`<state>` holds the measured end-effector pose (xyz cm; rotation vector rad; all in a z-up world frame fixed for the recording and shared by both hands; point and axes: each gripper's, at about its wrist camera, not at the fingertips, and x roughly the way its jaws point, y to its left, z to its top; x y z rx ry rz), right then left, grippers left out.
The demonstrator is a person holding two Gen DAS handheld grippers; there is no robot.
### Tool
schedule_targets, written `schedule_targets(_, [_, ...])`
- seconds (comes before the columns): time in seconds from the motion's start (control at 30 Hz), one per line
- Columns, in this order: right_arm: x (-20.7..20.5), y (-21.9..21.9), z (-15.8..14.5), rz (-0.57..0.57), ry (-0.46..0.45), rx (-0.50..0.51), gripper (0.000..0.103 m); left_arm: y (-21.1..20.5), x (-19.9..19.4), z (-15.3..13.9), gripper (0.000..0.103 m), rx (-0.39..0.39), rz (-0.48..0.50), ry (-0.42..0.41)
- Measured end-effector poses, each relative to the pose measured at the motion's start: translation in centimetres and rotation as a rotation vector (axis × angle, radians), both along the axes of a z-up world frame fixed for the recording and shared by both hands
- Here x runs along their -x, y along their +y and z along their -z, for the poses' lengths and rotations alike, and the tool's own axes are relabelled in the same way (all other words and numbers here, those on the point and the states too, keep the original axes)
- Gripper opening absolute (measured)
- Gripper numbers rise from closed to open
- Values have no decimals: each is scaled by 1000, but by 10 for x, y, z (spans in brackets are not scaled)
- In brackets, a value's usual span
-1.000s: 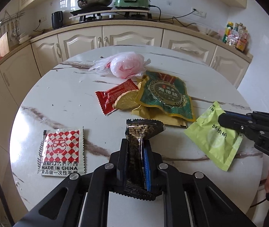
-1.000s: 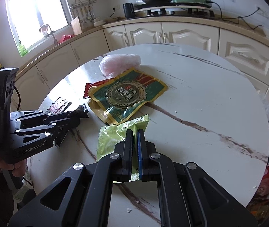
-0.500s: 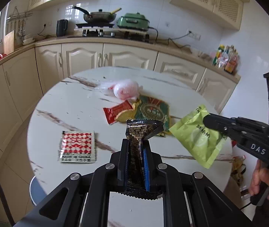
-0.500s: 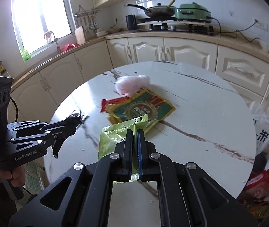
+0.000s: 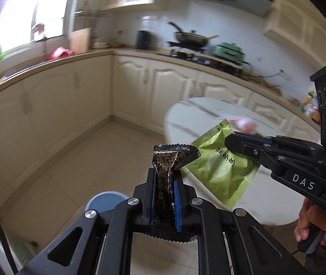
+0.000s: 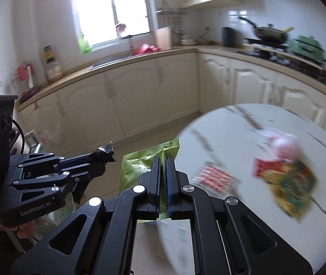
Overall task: Collect trash
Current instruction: 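Carry the black packet and green packet over the blue bucket, then open both grippers to drop the packets into the bucket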
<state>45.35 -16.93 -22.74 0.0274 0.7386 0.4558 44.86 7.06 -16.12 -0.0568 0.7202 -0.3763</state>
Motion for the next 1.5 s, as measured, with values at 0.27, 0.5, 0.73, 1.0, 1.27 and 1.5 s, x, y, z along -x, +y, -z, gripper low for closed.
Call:
schedule_targets(0.27, [-70, 152, 94, -180, 133, 77, 5, 98, -40, 75, 10, -4, -171, 164])
schedule_targets(0.5, [-138, 196, 216, -166, 324, 127, 6, 130, -107, 164, 10, 33, -196, 357])
schedule_targets(0.73, [-183, 197, 304, -109, 429, 100, 12, 136, -168, 225, 10, 25, -187, 471])
schedule_targets(1.0, [-206, 169, 348, -20, 482, 85, 38, 127, -217, 254, 13, 3, -198, 520])
schedule_targets(1.27, [-211, 147, 343, 16, 464, 64, 49, 123, -217, 250, 61, -50, -267, 460])
schedule_targets(1.5, [-204, 143, 321, 5, 471, 15, 50, 153, -197, 218, 63, -85, -376, 431])
